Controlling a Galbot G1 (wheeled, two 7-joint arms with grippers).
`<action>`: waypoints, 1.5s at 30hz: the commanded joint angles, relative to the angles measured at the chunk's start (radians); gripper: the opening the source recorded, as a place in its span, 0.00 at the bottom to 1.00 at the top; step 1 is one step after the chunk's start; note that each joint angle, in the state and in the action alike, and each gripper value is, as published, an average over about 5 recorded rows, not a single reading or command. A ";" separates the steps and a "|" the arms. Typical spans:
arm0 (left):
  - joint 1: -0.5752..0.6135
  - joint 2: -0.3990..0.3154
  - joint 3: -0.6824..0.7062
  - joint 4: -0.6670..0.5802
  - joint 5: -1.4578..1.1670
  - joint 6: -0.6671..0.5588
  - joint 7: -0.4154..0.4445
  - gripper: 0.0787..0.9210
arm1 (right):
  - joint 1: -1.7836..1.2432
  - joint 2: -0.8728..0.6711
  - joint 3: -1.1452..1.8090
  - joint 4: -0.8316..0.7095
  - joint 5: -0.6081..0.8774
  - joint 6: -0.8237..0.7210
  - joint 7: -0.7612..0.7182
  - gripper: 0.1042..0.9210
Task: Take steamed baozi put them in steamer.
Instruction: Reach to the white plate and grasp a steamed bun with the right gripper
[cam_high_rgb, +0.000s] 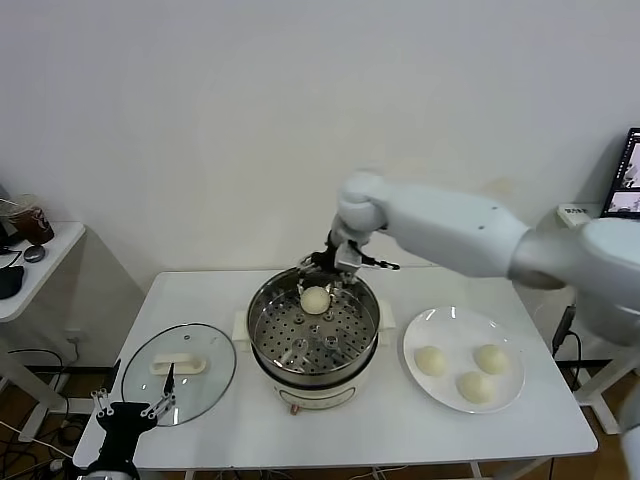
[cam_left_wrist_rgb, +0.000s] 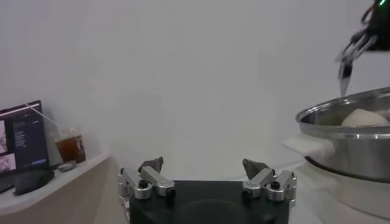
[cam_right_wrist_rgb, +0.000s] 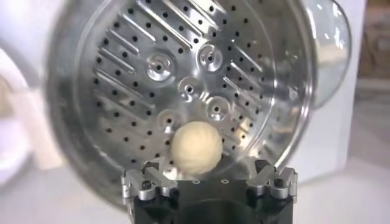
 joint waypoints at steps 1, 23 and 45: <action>-0.008 0.020 0.000 -0.017 0.000 0.035 0.001 0.88 | 0.111 -0.407 -0.046 0.355 0.229 -0.694 -0.060 0.88; -0.019 0.018 0.004 0.000 0.013 0.034 0.003 0.88 | -0.507 -0.563 0.279 0.214 -0.009 -0.611 -0.032 0.88; -0.020 0.013 -0.036 0.034 0.012 0.029 0.001 0.88 | -0.647 -0.262 0.359 -0.045 -0.095 -0.551 -0.003 0.88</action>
